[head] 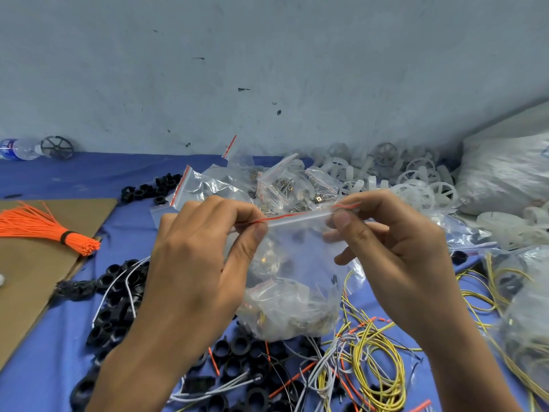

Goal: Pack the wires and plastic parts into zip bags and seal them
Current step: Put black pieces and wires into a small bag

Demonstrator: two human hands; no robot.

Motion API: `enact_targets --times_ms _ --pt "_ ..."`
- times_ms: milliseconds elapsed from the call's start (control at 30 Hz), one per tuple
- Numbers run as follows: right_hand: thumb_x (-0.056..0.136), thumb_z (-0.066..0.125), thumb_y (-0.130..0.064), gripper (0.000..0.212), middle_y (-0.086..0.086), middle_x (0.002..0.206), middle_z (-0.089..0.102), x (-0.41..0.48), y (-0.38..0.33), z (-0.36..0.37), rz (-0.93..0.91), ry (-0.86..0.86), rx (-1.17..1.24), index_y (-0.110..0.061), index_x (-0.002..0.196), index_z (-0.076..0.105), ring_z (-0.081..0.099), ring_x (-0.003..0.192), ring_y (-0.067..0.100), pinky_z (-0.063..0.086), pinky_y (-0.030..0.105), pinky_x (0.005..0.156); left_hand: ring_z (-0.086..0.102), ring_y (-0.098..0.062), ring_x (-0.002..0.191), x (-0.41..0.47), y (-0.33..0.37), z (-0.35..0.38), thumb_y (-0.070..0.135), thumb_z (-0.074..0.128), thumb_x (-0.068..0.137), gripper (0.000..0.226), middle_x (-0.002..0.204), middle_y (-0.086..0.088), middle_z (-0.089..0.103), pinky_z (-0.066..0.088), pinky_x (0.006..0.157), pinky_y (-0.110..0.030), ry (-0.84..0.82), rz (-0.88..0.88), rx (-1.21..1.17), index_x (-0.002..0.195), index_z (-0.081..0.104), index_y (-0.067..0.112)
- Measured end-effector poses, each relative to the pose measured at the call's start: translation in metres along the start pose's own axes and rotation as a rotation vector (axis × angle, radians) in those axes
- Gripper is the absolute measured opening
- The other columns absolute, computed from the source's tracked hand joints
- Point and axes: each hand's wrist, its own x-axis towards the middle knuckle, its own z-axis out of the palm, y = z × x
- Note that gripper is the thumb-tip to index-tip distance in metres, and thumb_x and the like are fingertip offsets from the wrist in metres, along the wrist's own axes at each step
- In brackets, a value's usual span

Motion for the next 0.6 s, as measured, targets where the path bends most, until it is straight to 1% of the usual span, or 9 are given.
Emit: enact_targets --times_ms 100,167,233,300,367,467,600 --pt "0.091 0.062 -0.020 0.008 -0.004 0.081 0.069 0.001 0.000 -0.001 -0.001 0.008 0.010 -0.028 0.090 0.064 0.074 0.078 0.021 0.056 0.026 0.056 0.050 0.005 0.099 0.000 -0.002 -0.002 0.048 0.057 0.093 0.006 0.094 0.025 0.061 0.043 0.083 -0.037 0.009 -0.023 -0.050 0.095 0.058 0.042" --pt "0.091 0.061 -0.020 0.007 -0.004 0.082 0.069 0.002 0.001 -0.003 -0.004 0.019 0.012 -0.026 0.092 0.065 0.074 0.077 0.019 0.056 0.026 0.055 0.052 0.004 0.098 0.001 -0.005 -0.003 0.052 0.057 0.091 0.007 0.101 0.025 0.060 0.044 0.082 -0.038 0.023 -0.050 -0.073 0.092 0.056 0.044" --pt "0.091 0.061 -0.020 0.005 -0.003 0.083 0.070 0.002 0.001 -0.005 0.000 0.022 0.015 -0.023 0.093 0.065 0.074 0.076 0.019 0.056 0.026 0.055 0.053 0.001 0.098 0.002 -0.006 -0.001 0.048 0.055 0.092 0.005 0.102 0.024 0.059 0.044 0.081 -0.033 0.029 -0.067 -0.085 0.093 0.055 0.044" --pt "0.091 0.061 -0.020 0.005 -0.001 0.083 0.069 0.003 0.002 -0.006 0.008 0.031 0.015 -0.021 0.094 0.065 0.074 0.076 0.019 0.056 0.026 0.054 0.053 0.001 0.099 0.001 -0.007 0.000 0.043 0.053 0.094 0.004 0.100 0.024 0.058 0.042 0.084 -0.023 0.026 -0.071 -0.085 0.097 0.055 0.041" --pt "0.091 0.061 -0.020 0.005 0.000 0.083 0.069 0.003 0.003 -0.008 0.012 0.036 0.011 -0.021 0.094 0.065 0.074 0.076 0.019 0.056 0.027 0.054 0.053 0.001 0.098 0.001 -0.007 0.000 0.045 0.054 0.094 0.003 0.101 0.025 0.058 0.040 0.083 -0.015 0.018 -0.079 -0.077 0.097 0.054 0.043" --pt "0.093 0.061 -0.017 0.007 0.000 0.083 0.068 0.003 0.003 -0.009 0.000 0.037 0.001 -0.023 0.094 0.065 0.074 0.076 0.021 0.056 0.027 0.055 0.055 0.000 0.096 0.000 -0.007 -0.002 0.050 0.061 0.096 0.011 0.100 0.025 0.058 0.039 0.080 -0.011 0.025 -0.082 -0.080 0.091 0.055 0.042" --pt "0.093 0.062 -0.019 0.005 0.000 0.083 0.068 0.003 0.002 -0.010 -0.007 0.045 0.007 -0.024 0.093 0.065 0.074 0.076 0.022 0.056 0.026 0.055 0.054 0.002 0.089 0.000 -0.007 -0.003 0.047 0.063 0.089 0.015 0.094 0.022 0.057 0.039 0.071 -0.007 0.057 -0.097 -0.097 0.085 0.058 0.034"
